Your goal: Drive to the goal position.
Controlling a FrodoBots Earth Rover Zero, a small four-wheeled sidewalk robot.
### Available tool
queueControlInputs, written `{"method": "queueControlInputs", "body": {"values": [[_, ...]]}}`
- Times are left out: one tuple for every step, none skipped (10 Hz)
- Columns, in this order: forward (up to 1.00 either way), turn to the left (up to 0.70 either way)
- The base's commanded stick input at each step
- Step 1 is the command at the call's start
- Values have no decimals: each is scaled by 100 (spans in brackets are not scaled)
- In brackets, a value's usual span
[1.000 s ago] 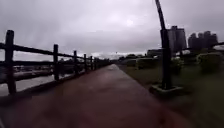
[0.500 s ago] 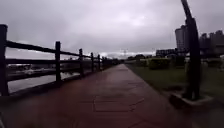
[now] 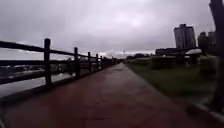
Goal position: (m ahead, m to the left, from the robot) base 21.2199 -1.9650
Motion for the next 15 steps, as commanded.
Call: {"method": "queueControlInputs", "body": {"values": [[100, 0], [100, 0], [100, 0], [100, 0], [100, 1], [100, 8], [100, 24], [100, 38], [100, 5], [100, 0], [100, 0], [100, 0], [100, 0], [100, 0], [100, 0]]}}
